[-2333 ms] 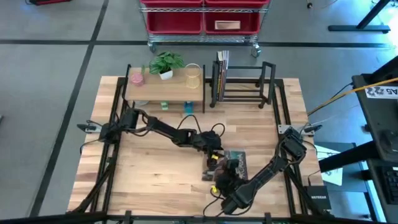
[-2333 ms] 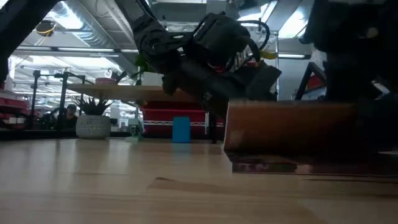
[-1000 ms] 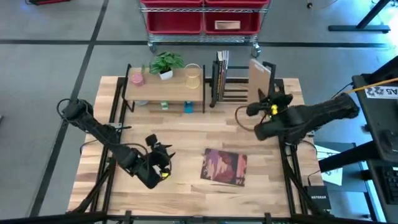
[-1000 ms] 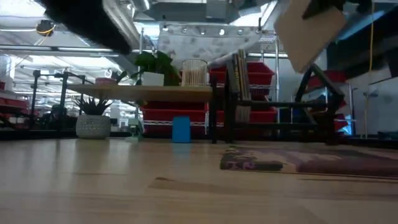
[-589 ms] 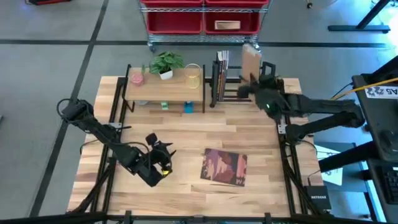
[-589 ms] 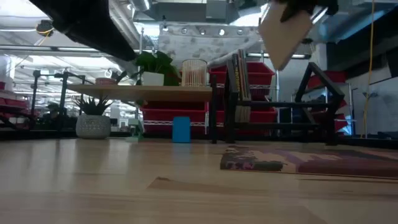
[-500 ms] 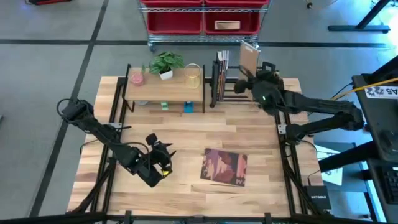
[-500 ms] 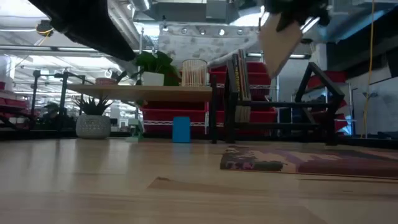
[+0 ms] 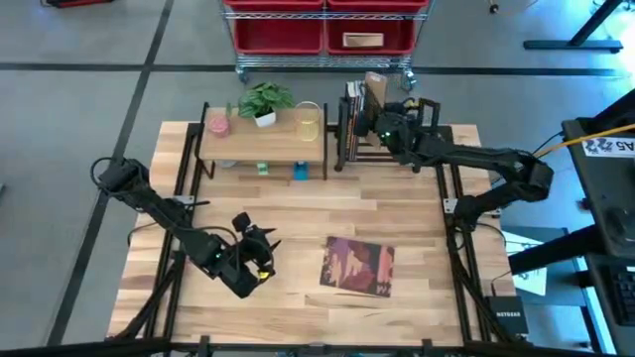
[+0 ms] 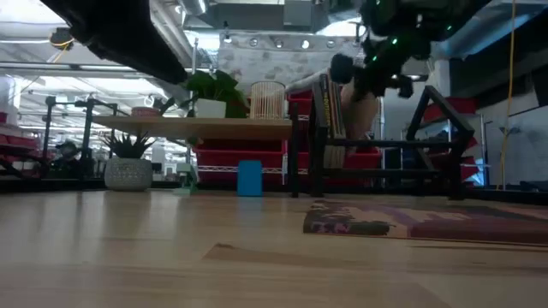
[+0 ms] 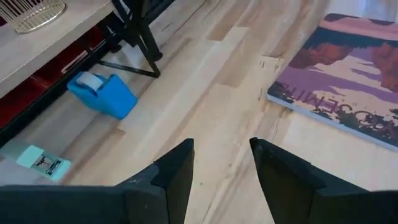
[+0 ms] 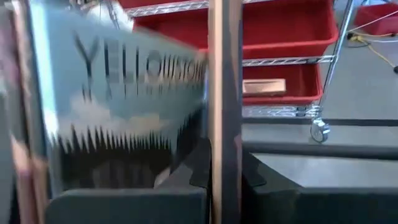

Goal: Stock shelves
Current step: Put the brown book on the bookshelf

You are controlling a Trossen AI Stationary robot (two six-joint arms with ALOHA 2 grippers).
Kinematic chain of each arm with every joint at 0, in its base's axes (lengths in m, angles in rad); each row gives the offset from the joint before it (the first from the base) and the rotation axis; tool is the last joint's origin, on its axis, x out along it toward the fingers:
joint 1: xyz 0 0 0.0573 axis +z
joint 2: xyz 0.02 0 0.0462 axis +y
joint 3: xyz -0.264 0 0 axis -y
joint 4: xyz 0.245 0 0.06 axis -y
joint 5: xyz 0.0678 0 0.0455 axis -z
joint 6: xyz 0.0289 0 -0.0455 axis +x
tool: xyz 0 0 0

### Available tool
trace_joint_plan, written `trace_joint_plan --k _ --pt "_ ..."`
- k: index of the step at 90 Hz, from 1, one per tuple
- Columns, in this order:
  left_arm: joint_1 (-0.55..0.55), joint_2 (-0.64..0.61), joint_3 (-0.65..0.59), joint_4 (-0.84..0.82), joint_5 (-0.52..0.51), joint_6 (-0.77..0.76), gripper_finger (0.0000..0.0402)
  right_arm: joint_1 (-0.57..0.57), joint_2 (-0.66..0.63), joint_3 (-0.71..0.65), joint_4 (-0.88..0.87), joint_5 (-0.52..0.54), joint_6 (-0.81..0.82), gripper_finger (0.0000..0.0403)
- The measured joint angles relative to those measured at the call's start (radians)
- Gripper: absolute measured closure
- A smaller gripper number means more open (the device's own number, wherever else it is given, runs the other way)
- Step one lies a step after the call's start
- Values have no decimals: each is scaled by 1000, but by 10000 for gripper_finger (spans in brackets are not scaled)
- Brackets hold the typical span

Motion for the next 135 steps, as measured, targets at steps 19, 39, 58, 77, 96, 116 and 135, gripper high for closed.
trace_joint_plan --k 19,39,58,77,96,116,135 --pt "2 0 0 0 -2 0 249 0 29 0 4 -16 2 399" --pt "2 0 0 0 -2 0 249 0 29 0 2 -81 3 365" --pt "2 0 0 5 -2 0 249 0 29 0 -3 -128 3 341" --pt "2 0 0 6 -2 0 249 1 29 0 -67 -149 11 327" --pt "2 0 0 8 -2 0 249 2 29 0 -113 -174 8 325" --pt "2 -1 0 14 -3 0 249 5 29 10 -108 -171 -27 372" --pt "2 -1 0 14 -4 0 249 43 24 31 -75 -25 -58 391"
